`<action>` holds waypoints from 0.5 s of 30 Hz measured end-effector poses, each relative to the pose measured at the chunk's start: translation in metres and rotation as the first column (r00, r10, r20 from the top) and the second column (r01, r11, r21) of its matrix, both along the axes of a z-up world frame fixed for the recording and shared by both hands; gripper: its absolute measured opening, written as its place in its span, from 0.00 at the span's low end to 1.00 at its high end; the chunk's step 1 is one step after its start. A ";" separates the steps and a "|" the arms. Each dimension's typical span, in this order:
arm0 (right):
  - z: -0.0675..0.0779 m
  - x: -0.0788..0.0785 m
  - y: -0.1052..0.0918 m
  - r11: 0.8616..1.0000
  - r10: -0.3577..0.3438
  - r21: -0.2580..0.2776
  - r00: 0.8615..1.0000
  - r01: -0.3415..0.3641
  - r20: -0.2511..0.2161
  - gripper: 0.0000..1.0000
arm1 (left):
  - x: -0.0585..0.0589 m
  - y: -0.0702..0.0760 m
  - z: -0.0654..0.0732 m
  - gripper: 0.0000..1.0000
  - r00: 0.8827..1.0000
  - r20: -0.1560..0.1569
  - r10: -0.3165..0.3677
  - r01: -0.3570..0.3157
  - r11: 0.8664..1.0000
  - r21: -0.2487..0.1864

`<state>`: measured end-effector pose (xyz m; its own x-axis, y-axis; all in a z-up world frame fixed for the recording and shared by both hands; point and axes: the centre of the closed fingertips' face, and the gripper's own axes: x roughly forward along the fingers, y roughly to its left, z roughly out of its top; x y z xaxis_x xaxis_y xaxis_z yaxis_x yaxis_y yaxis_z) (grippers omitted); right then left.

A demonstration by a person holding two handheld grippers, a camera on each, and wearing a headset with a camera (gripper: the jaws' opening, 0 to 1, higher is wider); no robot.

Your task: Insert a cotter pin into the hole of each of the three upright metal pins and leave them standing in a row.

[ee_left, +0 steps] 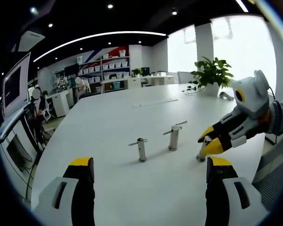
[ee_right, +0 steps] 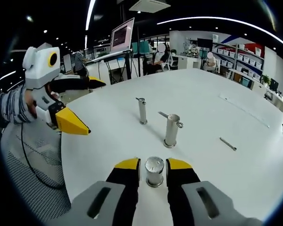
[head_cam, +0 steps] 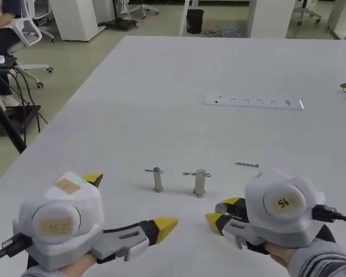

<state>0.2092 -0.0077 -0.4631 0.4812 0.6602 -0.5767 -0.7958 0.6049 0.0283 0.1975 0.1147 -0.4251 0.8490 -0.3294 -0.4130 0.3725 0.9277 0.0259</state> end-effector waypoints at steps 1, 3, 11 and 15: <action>0.002 0.001 0.000 1.000 -0.003 0.005 1.000 0.003 0.001 0.24 | 0.000 0.000 0.000 0.99 1.000 0.002 -0.001 0.001 1.000 0.001; 0.005 -0.001 0.000 1.000 0.009 0.001 1.000 -0.009 0.000 0.27 | 0.000 -0.001 0.001 0.99 1.000 0.004 -0.005 0.005 1.000 0.002; 0.019 -0.007 -0.013 0.999 0.031 0.008 0.999 -0.031 -0.020 0.38 | -0.001 -0.003 0.002 0.99 1.000 0.006 -0.013 0.013 1.000 0.008; 0.026 -0.007 -0.021 0.999 0.053 0.002 0.998 -0.053 -0.038 0.39 | 0.000 -0.003 0.004 0.99 1.000 0.017 -0.016 0.016 1.000 0.004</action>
